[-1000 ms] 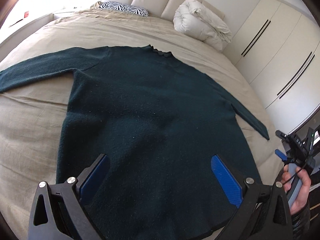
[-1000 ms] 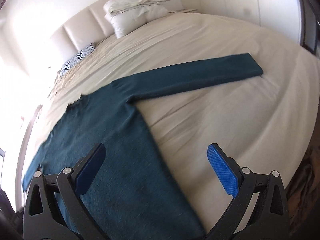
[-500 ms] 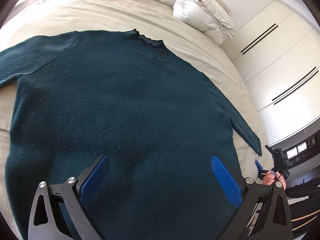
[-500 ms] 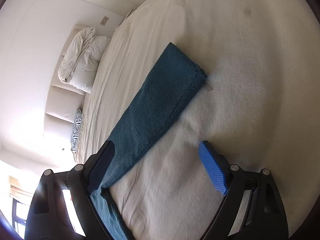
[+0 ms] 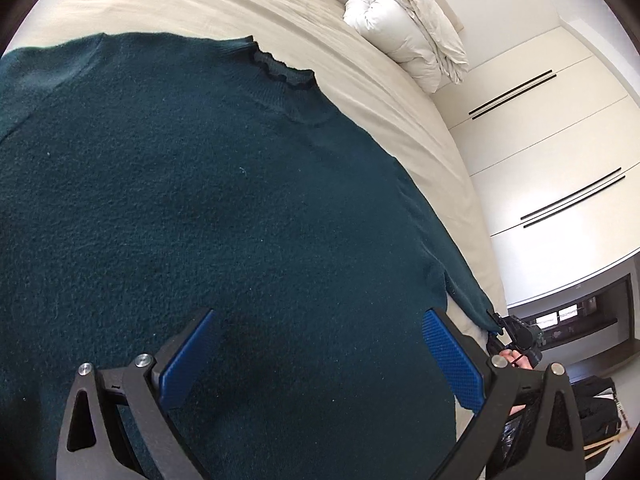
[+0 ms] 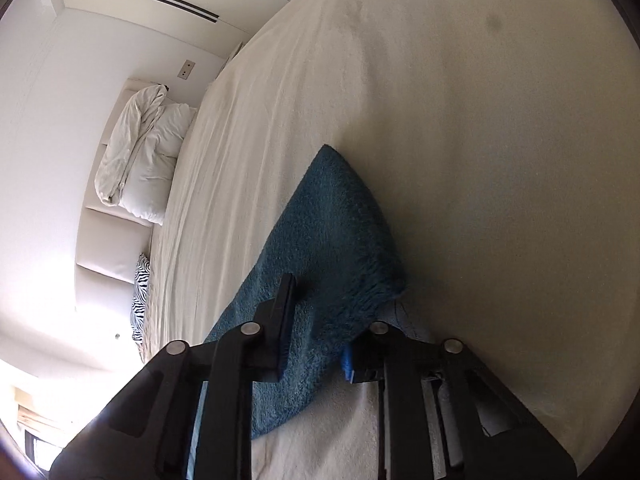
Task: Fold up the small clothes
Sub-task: 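Grasp the sweater sleeve cuff with the right gripper, then carry the sleeve across the sweater body while the left gripper comes to take it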
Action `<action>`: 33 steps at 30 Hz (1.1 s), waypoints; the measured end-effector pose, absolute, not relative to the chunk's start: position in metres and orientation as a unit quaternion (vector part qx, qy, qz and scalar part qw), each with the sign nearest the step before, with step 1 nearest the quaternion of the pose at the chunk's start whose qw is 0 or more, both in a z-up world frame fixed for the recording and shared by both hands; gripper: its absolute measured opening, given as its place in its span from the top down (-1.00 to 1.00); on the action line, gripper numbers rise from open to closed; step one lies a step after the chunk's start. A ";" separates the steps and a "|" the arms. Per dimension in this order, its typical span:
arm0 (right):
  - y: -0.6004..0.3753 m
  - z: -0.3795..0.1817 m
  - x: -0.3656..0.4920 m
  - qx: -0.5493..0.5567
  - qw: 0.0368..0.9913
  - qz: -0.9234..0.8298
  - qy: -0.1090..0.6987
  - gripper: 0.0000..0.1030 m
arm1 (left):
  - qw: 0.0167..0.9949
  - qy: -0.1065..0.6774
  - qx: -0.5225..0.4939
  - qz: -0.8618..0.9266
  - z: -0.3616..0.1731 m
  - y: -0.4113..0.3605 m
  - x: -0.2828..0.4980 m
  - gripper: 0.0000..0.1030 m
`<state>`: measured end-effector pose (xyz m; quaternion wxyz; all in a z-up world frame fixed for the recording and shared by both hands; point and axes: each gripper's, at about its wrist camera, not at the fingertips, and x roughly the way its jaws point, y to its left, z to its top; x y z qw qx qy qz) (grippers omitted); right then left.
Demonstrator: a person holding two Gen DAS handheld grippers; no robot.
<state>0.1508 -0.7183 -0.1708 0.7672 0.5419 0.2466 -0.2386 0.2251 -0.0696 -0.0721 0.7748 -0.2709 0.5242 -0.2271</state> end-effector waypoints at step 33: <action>-0.249 -0.130 0.309 -0.032 0.899 0.040 0.435 0.33 | 0.630 0.546 -0.425 -0.354 -0.104 -0.111 0.301 -0.63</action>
